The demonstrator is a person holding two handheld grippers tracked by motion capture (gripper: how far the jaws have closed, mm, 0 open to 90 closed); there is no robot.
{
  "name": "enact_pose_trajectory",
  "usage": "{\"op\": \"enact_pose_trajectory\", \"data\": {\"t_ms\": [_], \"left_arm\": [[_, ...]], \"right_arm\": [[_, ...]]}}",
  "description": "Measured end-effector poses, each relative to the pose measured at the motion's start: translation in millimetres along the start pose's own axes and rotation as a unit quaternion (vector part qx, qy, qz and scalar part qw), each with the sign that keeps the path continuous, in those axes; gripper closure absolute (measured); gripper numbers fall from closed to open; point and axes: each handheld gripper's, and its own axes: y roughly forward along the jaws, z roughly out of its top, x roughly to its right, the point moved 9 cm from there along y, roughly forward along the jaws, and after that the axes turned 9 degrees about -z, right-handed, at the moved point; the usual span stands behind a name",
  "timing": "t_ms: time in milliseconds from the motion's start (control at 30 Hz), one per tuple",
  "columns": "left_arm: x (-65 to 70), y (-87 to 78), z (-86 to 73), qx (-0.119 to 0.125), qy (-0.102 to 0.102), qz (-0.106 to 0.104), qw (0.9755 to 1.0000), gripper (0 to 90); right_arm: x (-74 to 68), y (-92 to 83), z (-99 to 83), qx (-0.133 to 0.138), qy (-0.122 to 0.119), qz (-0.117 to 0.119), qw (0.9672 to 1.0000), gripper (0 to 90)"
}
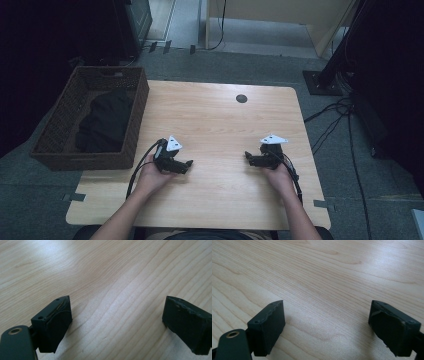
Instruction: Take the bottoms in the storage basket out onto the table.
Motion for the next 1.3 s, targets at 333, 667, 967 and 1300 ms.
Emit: {"op": "enact_pose_trajectory", "data": {"t_ms": [333, 667, 967, 1300], "left_arm": [[-2.6, -17.5, 4.3, -0.009, -0.032, -0.002, 0.9995, 32.5], [-1.7, -60.7, 34.7, 0.006, -0.073, -0.02, 0.9971, 33.7], [-38.9, -115.7, 74.1, 0.024, -0.072, 0.035, 0.9965, 33.8], [-99.1, -147.4, 88.2, 0.027, -0.099, 0.085, 0.9911, 33.9]], "right_arm": [[0.0, 0.0, 0.0, 0.0, 0.0, 0.0, 1.0, 13.4], [0.1, 0.0, 0.0, 0.0, -0.001, 0.0, 1.0, 13.5], [0.1, 0.0, 0.0, 0.0, 0.0, 0.0, 1.0, 13.4], [0.1, -0.1, -0.1, 0.0, 0.0, 0.0, 1.0, 13.4]]}}
